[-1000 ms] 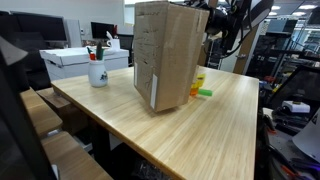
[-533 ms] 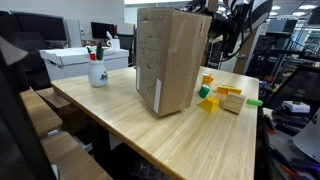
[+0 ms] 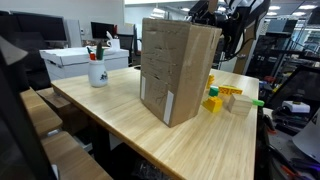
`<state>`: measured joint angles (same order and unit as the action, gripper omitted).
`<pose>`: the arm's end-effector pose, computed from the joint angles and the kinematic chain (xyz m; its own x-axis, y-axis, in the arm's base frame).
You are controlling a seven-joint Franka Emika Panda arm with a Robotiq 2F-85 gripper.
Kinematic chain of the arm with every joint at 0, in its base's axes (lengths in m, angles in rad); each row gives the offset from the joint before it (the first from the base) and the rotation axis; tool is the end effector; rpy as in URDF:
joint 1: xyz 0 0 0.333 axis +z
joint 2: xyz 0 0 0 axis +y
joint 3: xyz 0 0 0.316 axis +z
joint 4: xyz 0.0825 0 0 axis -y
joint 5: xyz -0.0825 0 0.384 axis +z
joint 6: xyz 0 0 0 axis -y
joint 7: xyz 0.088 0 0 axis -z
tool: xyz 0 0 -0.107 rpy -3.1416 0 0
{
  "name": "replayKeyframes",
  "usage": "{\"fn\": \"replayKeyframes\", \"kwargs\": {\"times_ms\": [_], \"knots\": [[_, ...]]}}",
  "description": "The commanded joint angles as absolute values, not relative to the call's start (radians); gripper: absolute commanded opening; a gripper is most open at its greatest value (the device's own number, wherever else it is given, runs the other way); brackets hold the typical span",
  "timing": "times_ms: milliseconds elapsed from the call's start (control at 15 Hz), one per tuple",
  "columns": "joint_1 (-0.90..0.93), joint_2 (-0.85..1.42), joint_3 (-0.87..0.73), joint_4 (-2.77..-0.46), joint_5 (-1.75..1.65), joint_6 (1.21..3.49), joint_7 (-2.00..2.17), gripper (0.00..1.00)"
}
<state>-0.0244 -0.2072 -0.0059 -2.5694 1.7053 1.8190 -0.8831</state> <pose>0.4328 0.0683 0.3725 0.9541 -0.2872 0.0855 0.0578 -0.1036 -0.9929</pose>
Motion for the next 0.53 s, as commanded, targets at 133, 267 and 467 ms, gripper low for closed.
{"fn": "replayKeyframes", "kwargs": {"times_ms": [133, 267, 467], "knots": [[-0.036, -0.224, -0.011, -2.591, 1.783, 1.797, -0.922, 0.04], [-0.037, -0.23, -0.013, -2.6, 1.814, 1.796, -0.93, 0.04], [-0.04, -0.235, -0.021, -2.618, 1.875, 1.786, -0.948, 0.04]]}}
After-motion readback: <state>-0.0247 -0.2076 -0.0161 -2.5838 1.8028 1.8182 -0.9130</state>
